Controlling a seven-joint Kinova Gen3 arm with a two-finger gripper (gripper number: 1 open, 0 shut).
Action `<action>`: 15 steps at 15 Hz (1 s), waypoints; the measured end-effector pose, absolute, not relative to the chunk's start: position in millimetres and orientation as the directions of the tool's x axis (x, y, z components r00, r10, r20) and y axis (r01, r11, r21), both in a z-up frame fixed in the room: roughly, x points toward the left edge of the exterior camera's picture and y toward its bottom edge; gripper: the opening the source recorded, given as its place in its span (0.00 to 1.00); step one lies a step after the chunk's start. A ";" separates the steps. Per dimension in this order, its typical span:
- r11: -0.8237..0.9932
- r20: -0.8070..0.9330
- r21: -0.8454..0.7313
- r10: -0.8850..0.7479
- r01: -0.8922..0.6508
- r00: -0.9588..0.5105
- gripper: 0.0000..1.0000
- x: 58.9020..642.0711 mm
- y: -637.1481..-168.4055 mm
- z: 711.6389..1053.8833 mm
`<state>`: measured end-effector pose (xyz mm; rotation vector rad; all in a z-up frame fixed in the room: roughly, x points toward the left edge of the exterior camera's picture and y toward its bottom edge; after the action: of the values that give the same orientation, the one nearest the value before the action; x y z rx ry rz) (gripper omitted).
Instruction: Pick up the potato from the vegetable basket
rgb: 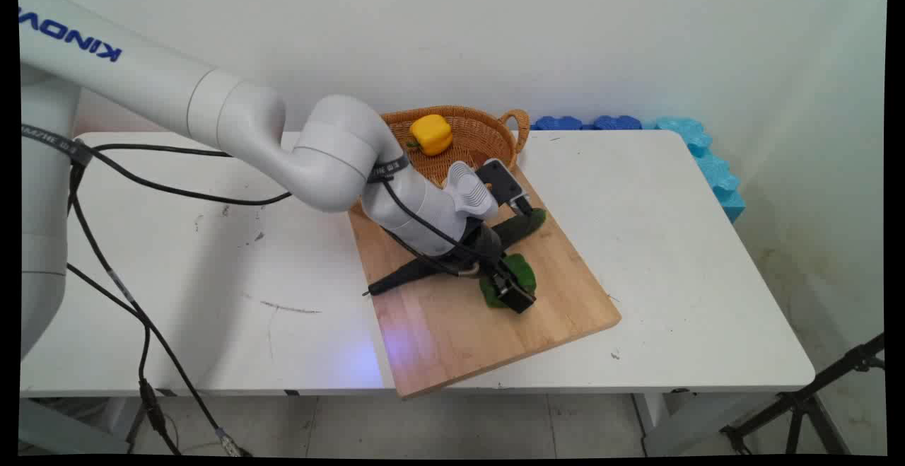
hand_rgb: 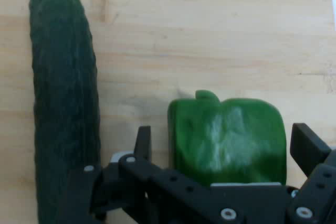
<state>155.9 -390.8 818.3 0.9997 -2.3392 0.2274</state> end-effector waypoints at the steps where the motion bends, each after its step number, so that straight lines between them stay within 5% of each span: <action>1: 0.708 0.580 0.068 -0.601 -0.703 -0.550 1.00 154.5 -393.4 823.6; 15: 0.675 0.674 -0.029 -0.531 -0.737 -0.513 1.00 232.0 -478.7 957.4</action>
<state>232.0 -478.7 957.4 0.9712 -2.2417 0.4145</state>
